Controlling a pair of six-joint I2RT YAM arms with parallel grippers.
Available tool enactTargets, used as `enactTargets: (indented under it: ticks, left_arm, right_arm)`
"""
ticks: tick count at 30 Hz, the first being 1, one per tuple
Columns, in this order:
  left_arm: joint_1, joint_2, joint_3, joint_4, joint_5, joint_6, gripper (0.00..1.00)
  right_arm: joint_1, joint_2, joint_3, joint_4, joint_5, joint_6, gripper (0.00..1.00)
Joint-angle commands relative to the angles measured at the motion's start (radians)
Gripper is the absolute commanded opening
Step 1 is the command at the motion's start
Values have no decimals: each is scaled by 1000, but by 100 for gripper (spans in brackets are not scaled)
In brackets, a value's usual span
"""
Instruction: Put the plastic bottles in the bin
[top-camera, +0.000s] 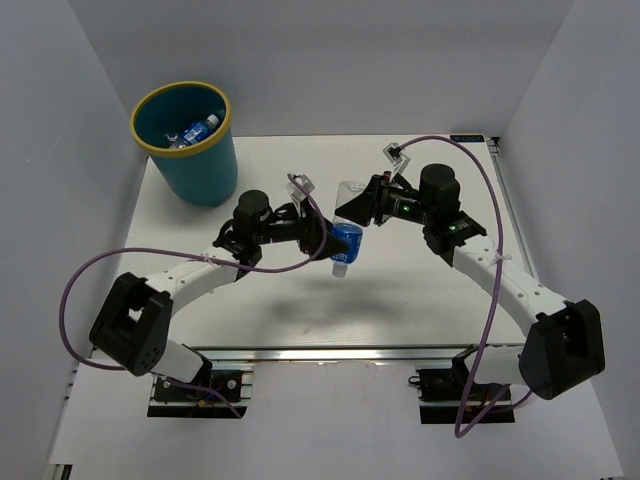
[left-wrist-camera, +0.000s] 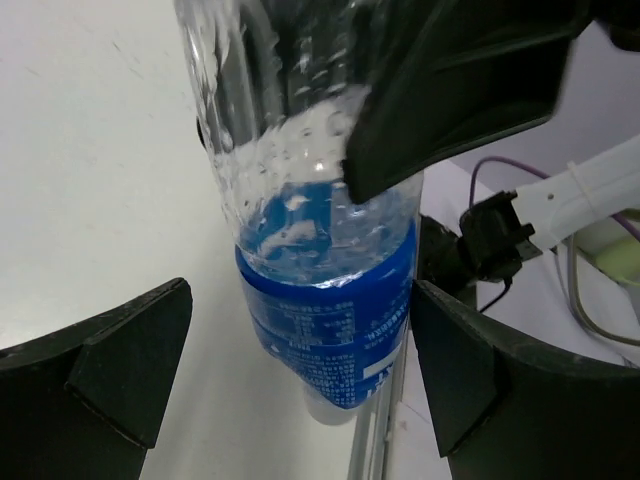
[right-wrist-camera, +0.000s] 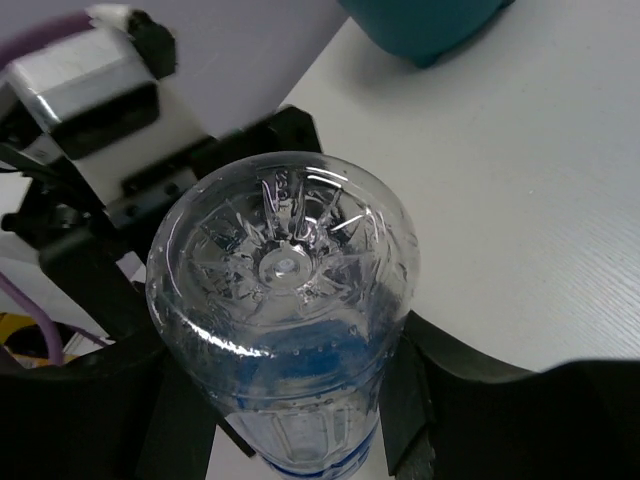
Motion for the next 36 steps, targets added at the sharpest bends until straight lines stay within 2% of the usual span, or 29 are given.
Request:
enactTargets:
  ticks: [1, 5, 8, 10, 12, 13, 14, 15, 17, 21, 25, 27, 29, 30, 31, 32, 36]
  left_arm:
    - [-41, 37, 44, -8, 8, 50, 98]
    - [-64, 83, 93, -51, -19, 55, 98]
    - [-72, 92, 84, 26, 11, 6, 98]
    - [-72, 88, 74, 96, 29, -29, 80]
    - [-72, 72, 67, 107, 20, -39, 60]
    - [-72, 68, 72, 90, 6, -29, 42]
    - [-72, 58, 78, 64, -38, -20, 37]
    - [-72, 55, 92, 13, -60, -8, 36]
    - [-72, 48, 107, -46, -146, 21, 31]
    - [-67, 40, 164, -231, -279, 78, 23]
    - [-24, -15, 250, -373, -495, 129, 22]
    - [61, -37, 293, -427, -607, 112, 22]
    - [188, -51, 368, -443, -640, 58, 19]
    - [224, -51, 400, -460, -699, 32, 19]
    - [258, -45, 437, -474, -821, 14, 19]
    - [317, -29, 505, -479, -885, 12, 21]
    - [416, 40, 649, -421, -1221, 31, 25]
  right_arm:
    - [-1, 18, 55, 137, -155, 107, 28]
    - [-1, 37, 53, 174, -174, 149, 27]
    - [-1, 38, 47, 168, -149, 129, 28]
    - [-1, 35, 51, 136, -95, 86, 31]
    - [-1, 26, 56, 90, -59, 54, 48]
    - [-3, 20, 59, 75, -16, 20, 59]
    - [-6, 3, 61, 47, 10, 5, 86]
    - [-13, -6, 62, 30, 39, -8, 89]
    - [-30, -40, 64, -6, 119, -32, 89]
    - [-168, -90, 67, -69, 231, -12, 89]
    - [-274, -147, 45, -111, 314, -20, 89]
    - [-288, -191, 9, -117, 369, -48, 89]
    - [-290, -230, -13, -119, 395, -67, 89]
    - [-294, -238, -25, -122, 412, -77, 89]
    - [-296, -245, -28, -126, 411, -86, 89]
    - [-296, -257, -31, -129, 409, -97, 89]
    - [-303, -282, -27, -161, 451, -143, 89]
